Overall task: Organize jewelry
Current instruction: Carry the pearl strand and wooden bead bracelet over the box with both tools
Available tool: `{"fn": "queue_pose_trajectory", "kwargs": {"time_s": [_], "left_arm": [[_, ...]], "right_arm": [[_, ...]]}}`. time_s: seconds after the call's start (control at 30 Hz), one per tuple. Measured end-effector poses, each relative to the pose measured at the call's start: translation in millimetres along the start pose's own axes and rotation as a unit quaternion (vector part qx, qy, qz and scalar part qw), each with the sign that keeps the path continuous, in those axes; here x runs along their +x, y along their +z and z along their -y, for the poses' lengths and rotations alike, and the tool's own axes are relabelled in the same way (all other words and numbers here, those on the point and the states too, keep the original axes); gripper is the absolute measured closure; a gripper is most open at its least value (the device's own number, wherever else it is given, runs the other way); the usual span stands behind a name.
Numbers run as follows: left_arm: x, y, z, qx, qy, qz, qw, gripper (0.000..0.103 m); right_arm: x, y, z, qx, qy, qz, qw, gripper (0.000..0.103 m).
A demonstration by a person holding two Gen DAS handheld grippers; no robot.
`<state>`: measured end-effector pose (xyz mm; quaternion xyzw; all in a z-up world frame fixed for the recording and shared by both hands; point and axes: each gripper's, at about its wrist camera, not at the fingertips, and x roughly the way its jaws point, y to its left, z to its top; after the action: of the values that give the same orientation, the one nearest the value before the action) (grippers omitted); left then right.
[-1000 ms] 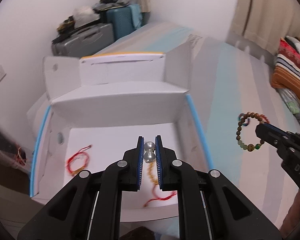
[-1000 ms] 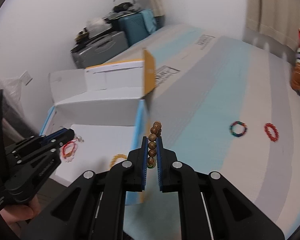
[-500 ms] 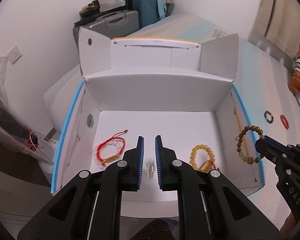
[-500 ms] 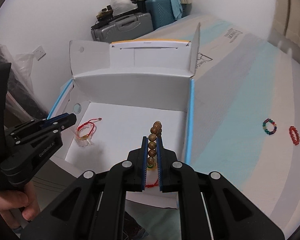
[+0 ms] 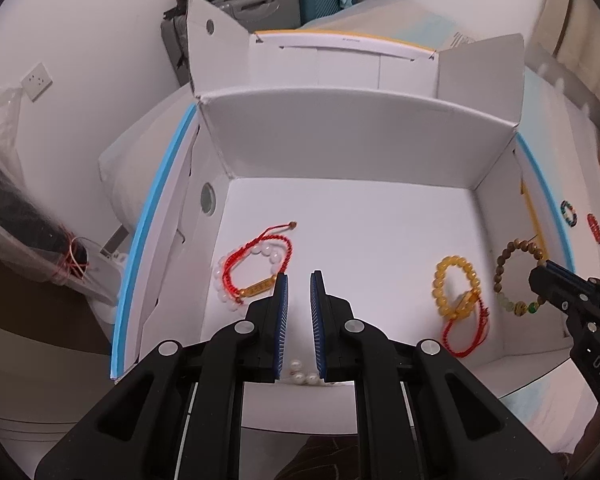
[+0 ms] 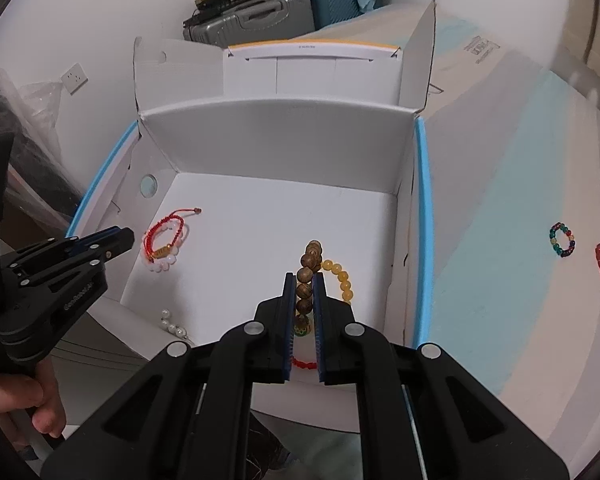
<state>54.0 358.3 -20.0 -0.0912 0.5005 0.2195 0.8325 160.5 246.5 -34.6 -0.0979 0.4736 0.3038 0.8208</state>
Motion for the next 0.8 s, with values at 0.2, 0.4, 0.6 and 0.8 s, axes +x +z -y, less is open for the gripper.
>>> {"fn": "queue_pose_trajectory", "kwargs": {"time_s": [0.2, 0.4, 0.6, 0.8], "left_arm": [[14.4, -5.1, -7.4, -0.003, 0.004, -0.015, 0.9999, 0.092], [20.3, -7.0, -7.2, -0.003, 0.002, -0.023, 0.9997, 0.092], [21.4, -6.6, -9.4, -0.009, 0.008, -0.021, 0.9997, 0.092], [17.6, -6.1, -9.3, -0.014, 0.005, -0.017, 0.9998, 0.081]], "right_arm": [[17.7, -3.9, -5.8, -0.002, -0.005, -0.018, 1.0, 0.096], [24.6, -6.1, -8.8, -0.008, -0.006, -0.027, 1.0, 0.096], [27.0, -6.6, -9.9, -0.011, -0.006, -0.03, 0.999, 0.093], [25.5, -6.3, -11.4, -0.013, -0.006, -0.028, 0.999, 0.085]]}}
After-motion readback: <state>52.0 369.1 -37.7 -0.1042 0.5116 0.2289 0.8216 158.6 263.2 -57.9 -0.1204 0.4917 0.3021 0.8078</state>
